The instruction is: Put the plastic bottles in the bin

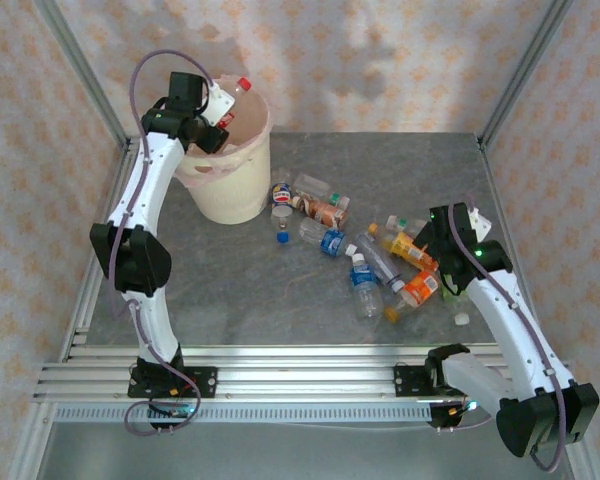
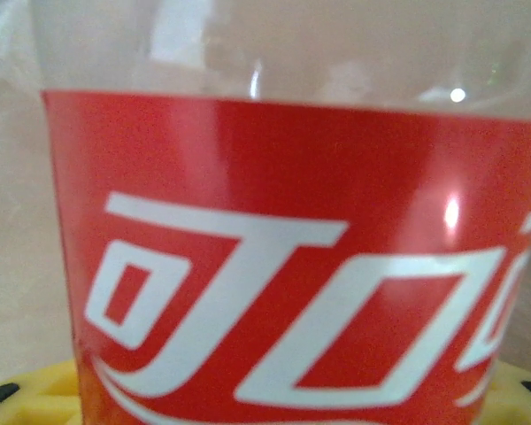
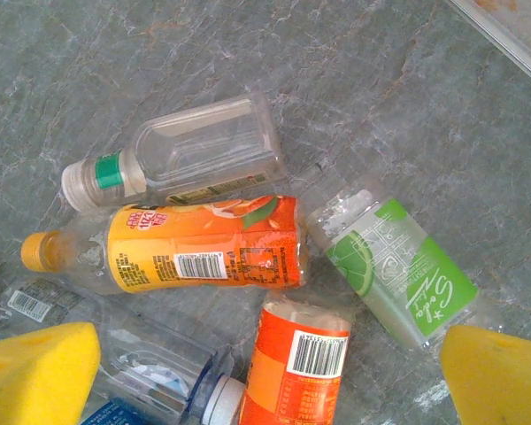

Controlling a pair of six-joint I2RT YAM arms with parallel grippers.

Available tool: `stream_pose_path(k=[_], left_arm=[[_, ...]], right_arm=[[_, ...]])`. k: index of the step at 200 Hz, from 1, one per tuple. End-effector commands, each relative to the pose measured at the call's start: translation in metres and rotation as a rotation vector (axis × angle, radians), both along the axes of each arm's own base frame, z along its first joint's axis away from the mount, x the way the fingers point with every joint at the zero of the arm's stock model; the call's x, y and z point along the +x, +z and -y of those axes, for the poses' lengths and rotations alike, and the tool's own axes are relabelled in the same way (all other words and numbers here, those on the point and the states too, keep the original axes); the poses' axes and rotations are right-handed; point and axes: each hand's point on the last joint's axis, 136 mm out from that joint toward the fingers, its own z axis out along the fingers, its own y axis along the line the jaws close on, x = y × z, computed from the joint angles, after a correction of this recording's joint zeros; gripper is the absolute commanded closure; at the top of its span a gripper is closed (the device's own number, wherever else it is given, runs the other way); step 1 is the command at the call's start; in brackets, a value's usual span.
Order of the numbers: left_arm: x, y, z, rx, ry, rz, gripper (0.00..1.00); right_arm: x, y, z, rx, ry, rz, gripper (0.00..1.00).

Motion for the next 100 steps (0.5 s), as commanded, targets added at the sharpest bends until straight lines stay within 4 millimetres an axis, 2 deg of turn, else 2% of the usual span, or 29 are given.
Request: stream_pose_path(k=[1,27,59,73,100], left_arm=[[-0.007,0.005,-0.004,0.050,-0.021,-0.019,0.40],[-0.007,-0.001,-0.003,0.068,-0.026,-0.039,0.33],[-0.006,-0.001,-0.003,0.072,-0.019,-0.037,0.18],[-0.007,0.002,-0.003,0.069,-0.015,-0.030,0.08],[-0.009,0.012,-0.002,0.060,-0.012,-0.009,0.06]], right_arm=[[0.003,0.012,0.000,-0.011,0.001,0.024,0.01],[0.002,0.011,0.001,-0.014,-0.001,0.022,0.01],[0.001,0.011,0.002,-0.016,-0.001,0.017,0.01],[0.001,0.010,0.002,-0.017,-0.002,0.016,0.01],[0.001,0.009,0.002,-0.018,-0.002,0.014,0.01]])
